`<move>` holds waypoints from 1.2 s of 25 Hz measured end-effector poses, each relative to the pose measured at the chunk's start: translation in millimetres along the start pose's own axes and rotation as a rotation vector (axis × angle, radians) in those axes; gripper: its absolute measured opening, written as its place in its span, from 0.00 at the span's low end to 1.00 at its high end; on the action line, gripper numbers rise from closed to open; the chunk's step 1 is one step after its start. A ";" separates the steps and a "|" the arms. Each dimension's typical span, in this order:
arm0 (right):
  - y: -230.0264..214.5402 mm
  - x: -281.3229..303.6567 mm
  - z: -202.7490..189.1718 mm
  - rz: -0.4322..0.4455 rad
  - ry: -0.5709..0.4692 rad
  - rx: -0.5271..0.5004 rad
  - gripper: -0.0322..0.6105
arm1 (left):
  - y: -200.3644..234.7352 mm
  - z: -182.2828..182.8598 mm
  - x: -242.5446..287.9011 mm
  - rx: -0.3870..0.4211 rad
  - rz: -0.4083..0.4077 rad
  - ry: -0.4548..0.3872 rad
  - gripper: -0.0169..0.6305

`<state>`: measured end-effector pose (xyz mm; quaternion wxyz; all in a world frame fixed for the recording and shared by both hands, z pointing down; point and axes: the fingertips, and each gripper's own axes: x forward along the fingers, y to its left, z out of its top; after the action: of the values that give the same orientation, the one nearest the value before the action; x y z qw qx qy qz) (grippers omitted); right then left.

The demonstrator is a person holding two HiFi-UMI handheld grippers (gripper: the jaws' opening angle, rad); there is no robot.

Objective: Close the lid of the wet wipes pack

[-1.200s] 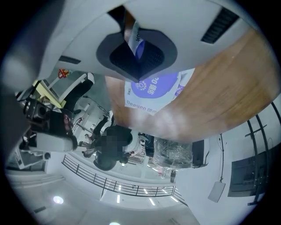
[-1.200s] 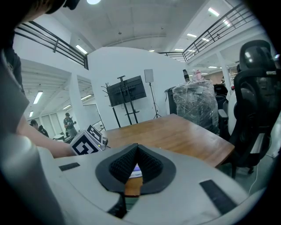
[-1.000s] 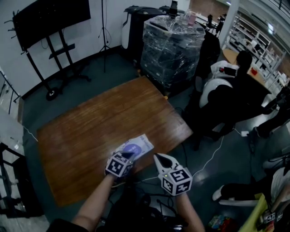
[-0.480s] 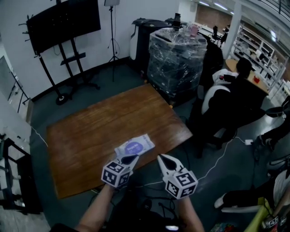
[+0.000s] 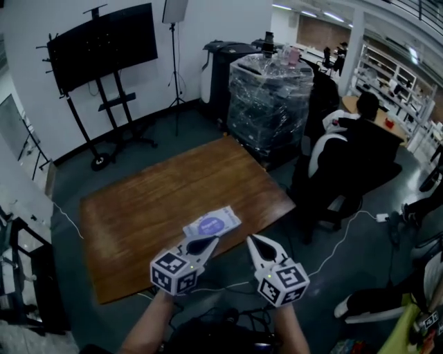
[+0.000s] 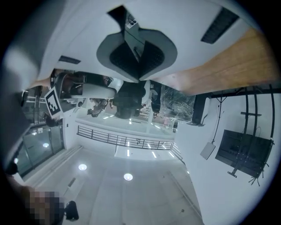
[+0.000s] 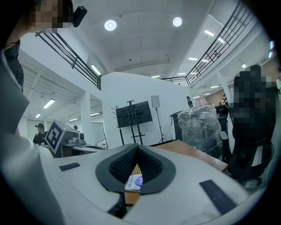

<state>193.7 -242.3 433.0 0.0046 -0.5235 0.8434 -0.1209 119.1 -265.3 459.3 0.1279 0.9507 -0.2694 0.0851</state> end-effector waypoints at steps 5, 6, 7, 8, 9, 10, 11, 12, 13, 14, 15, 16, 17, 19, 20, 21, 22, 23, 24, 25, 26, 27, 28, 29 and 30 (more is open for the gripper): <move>21.9 -5.2 12.3 -0.058 -0.039 -0.007 0.06 | -9.7 14.3 -22.7 0.027 -0.049 -0.034 0.03; 28.8 -6.2 13.3 -0.068 -0.043 -0.012 0.06 | -10.9 15.2 -29.2 0.030 -0.058 -0.037 0.03; 36.6 -7.0 13.9 -0.072 -0.048 -0.018 0.06 | -12.2 15.3 -35.9 0.032 -0.068 -0.040 0.03; 44.9 -7.6 14.1 -0.073 -0.053 -0.023 0.06 | -13.7 15.0 -42.4 0.033 -0.079 -0.043 0.03; 53.2 -8.3 14.4 -0.075 -0.056 -0.027 0.06 | -15.2 14.6 -48.3 0.033 -0.092 -0.046 0.03; 61.0 -9.0 14.6 -0.075 -0.060 -0.032 0.06 | -16.6 14.6 -53.5 0.034 -0.102 -0.050 0.03; 68.5 -9.3 14.6 -0.070 -0.065 -0.036 0.06 | -17.7 15.2 -58.2 0.036 -0.110 -0.054 0.03; 75.7 -9.6 14.4 -0.061 -0.071 -0.038 0.06 | -18.6 16.2 -62.8 0.038 -0.115 -0.058 0.03; 83.1 -10.2 14.2 -0.053 -0.076 -0.038 0.06 | -19.6 17.3 -67.9 0.041 -0.119 -0.062 0.03; 90.8 -11.3 14.1 -0.049 -0.080 -0.036 0.06 | -20.8 18.6 -73.7 0.044 -0.123 -0.067 0.03; 98.5 -12.9 14.0 -0.048 -0.084 -0.032 0.06 | -22.5 20.0 -79.9 0.047 -0.128 -0.072 0.03; 106.0 -15.0 13.8 -0.050 -0.086 -0.029 0.06 | -24.6 21.1 -86.2 0.050 -0.134 -0.077 0.03; 113.0 -17.2 13.5 -0.055 -0.087 -0.026 0.06 | -26.9 21.6 -92.2 0.052 -0.141 -0.081 0.03; 125.6 -21.1 12.7 -0.063 -0.087 -0.028 0.06 | -30.9 21.5 -102.8 0.055 -0.154 -0.090 0.03; 130.9 -22.6 12.5 -0.065 -0.088 -0.032 0.06 | -32.4 21.7 -107.4 0.058 -0.158 -0.095 0.03; 135.9 -23.7 12.1 -0.064 -0.090 -0.035 0.06 | -33.6 22.1 -111.7 0.062 -0.160 -0.101 0.03; 140.6 -24.8 11.6 -0.062 -0.095 -0.038 0.06 | -34.9 22.3 -115.9 0.065 -0.161 -0.106 0.03; 145.2 -26.0 11.2 -0.062 -0.098 -0.041 0.06 | -36.5 21.7 -120.1 0.065 -0.164 -0.108 0.03; 149.7 -27.3 11.2 -0.065 -0.100 -0.042 0.06 | -38.3 20.7 -124.2 0.065 -0.168 -0.109 0.03; 154.2 -28.5 11.6 -0.069 -0.101 -0.044 0.06 | -39.9 19.8 -128.2 0.066 -0.174 -0.110 0.03; 158.4 -29.6 12.4 -0.072 -0.103 -0.047 0.06 | -41.3 19.9 -132.0 0.067 -0.178 -0.111 0.03; 162.2 -30.5 13.0 -0.072 -0.105 -0.051 0.06 | -42.4 21.0 -135.5 0.068 -0.179 -0.114 0.03; 165.5 -31.4 13.2 -0.071 -0.107 -0.056 0.06 | -43.5 22.2 -138.5 0.069 -0.179 -0.119 0.03; 168.2 -32.2 13.1 -0.070 -0.109 -0.061 0.06 | -44.6 22.5 -140.8 0.070 -0.182 -0.123 0.03; 170.2 -33.1 13.1 -0.070 -0.110 -0.065 0.06 | -45.8 22.1 -142.4 0.071 -0.185 -0.125 0.03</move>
<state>60.3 -143.7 380.8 0.0296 -0.5585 0.8265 -0.0645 25.9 -164.2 396.3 0.0844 0.9789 -0.1846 0.0229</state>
